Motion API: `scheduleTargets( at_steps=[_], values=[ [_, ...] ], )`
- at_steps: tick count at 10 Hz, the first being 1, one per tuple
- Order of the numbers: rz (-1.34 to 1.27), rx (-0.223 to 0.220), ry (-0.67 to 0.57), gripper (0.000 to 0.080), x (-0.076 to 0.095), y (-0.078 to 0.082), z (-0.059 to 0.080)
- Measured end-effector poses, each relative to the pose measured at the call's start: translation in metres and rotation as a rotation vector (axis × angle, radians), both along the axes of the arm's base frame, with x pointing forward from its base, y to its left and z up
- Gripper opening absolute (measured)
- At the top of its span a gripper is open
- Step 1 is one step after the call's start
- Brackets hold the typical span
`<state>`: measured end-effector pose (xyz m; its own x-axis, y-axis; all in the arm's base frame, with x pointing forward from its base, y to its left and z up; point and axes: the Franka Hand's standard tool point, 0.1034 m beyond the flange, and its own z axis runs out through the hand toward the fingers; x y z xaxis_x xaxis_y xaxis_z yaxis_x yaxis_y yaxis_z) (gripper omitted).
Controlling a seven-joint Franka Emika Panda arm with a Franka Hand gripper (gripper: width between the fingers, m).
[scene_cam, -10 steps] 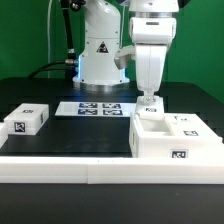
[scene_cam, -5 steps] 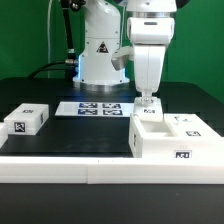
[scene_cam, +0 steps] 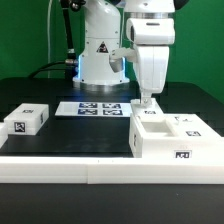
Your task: Assemble cabinet
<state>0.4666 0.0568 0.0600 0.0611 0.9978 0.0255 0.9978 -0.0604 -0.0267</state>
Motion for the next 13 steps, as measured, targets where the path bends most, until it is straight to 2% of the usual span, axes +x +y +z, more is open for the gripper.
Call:
scheduleTargets(
  at_steps=[3,9,13],
  values=[
    [0.000,0.000,0.000,0.0069,0.000,0.000,0.000],
    [0.010,0.009,-0.005,0.0069,0.053,0.001,0.001],
    [0.010,0.009,-0.006,0.0069,0.052,0.001,0.001]
  ],
)
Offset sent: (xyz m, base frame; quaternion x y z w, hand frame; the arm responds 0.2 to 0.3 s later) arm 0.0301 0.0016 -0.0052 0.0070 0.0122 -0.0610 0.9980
